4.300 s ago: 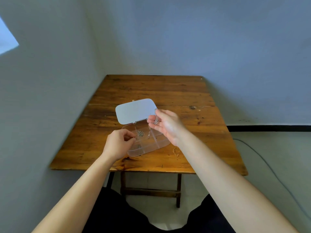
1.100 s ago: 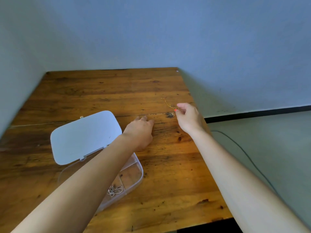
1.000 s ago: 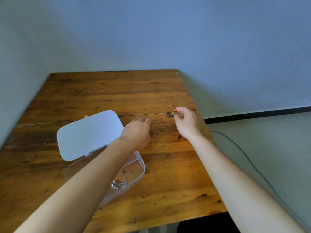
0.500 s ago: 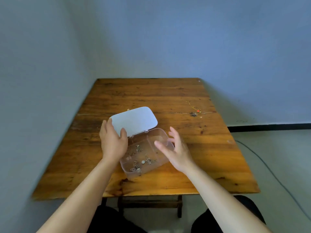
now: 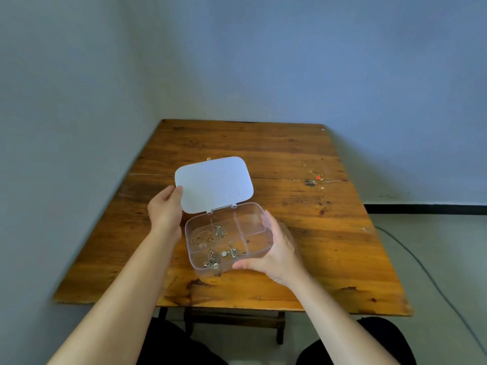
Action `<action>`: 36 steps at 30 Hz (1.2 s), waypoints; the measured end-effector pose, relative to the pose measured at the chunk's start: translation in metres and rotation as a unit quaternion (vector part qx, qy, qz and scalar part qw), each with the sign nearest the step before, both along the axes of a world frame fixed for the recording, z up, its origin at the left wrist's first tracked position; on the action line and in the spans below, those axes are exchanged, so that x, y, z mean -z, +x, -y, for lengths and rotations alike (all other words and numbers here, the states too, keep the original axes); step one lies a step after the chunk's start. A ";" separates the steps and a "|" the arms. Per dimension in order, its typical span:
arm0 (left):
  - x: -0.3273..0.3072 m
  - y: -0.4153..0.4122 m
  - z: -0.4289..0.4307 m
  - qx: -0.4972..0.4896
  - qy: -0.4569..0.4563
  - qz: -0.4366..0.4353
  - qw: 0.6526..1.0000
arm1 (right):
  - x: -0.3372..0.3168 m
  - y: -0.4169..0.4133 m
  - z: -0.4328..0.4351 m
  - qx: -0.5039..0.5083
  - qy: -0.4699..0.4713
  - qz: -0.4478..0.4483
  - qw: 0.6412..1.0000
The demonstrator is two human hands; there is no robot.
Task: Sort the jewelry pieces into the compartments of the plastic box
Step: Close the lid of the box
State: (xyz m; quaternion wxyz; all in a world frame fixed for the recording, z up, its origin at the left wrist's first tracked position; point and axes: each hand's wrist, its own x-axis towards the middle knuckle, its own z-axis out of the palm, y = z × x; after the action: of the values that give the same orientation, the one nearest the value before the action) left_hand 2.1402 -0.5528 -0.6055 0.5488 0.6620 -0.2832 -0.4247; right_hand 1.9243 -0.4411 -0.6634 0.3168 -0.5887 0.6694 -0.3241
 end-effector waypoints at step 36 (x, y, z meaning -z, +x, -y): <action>0.039 0.032 -0.080 0.359 -0.148 0.639 0.664 | 0.009 -0.001 0.004 0.003 0.020 -0.052 0.998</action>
State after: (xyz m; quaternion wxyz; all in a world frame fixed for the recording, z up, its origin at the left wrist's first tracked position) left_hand 2.1722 -0.4727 -0.6441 0.1284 0.5283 -0.8392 -0.0140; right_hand 1.9230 -0.4450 -0.6728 0.2922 -0.5965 0.6929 -0.2805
